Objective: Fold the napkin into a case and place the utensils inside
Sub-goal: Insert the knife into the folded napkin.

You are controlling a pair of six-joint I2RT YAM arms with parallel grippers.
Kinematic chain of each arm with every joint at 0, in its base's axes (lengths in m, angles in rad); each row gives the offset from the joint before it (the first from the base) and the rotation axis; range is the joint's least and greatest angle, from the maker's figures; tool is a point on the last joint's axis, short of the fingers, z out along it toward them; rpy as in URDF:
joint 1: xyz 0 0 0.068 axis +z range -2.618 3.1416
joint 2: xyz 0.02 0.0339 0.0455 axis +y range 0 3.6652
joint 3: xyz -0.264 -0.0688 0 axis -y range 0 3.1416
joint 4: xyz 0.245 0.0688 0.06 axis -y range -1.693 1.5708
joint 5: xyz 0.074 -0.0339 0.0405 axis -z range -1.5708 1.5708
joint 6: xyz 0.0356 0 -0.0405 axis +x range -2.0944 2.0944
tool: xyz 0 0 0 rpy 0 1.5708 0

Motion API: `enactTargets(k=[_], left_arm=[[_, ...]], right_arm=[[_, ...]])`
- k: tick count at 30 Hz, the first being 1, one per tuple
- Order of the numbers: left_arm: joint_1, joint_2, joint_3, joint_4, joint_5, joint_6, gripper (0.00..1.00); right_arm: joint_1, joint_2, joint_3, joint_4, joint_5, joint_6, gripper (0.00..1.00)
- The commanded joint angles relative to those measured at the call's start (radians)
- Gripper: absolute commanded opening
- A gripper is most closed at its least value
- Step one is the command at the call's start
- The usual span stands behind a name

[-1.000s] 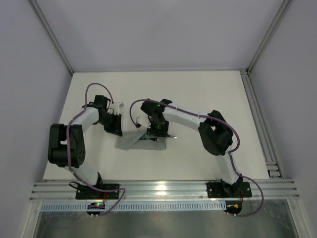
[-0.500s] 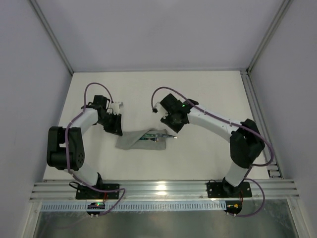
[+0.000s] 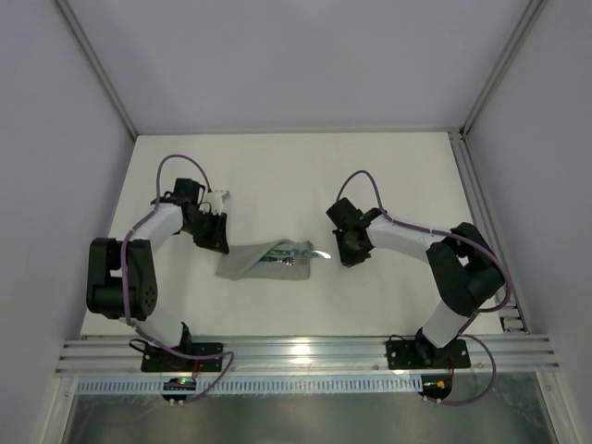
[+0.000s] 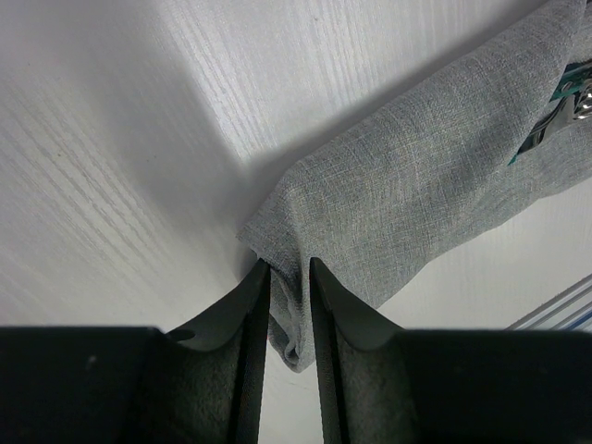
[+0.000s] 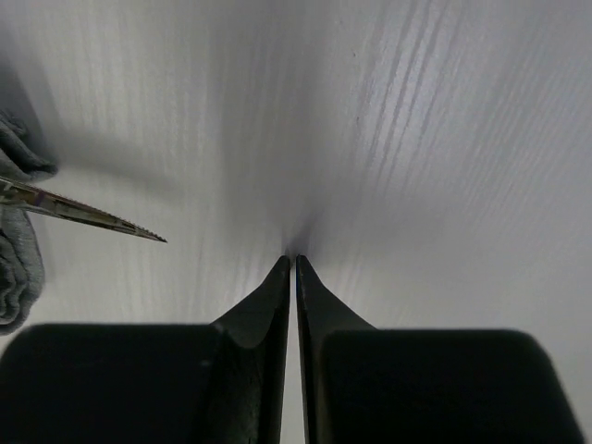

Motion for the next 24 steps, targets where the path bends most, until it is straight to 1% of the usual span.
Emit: enactTargets(k=[1,7,14,24], left_arm=[[-0.004,-0.051,-0.009,0.029,0.005,0.014,0.25],[-0.004,-0.048,-0.008,0.029,0.006,0.014,0.25],[-0.004,-0.051,-0.005,0.025,0.006,0.014,0.25],[-0.004,-0.054,-0.003,0.022,0.008,0.014,0.25]], right_arm=[[0.018,0.023,-0.005,0.126,-0.036,0.123,0.09],[0.045,0.083,0.012,0.176,-0.044,0.174,0.09],[0.082,0.104,0.028,0.197,-0.031,0.202,0.09],[0.09,0.152,0.122,0.177,-0.033,0.17,0.09]])
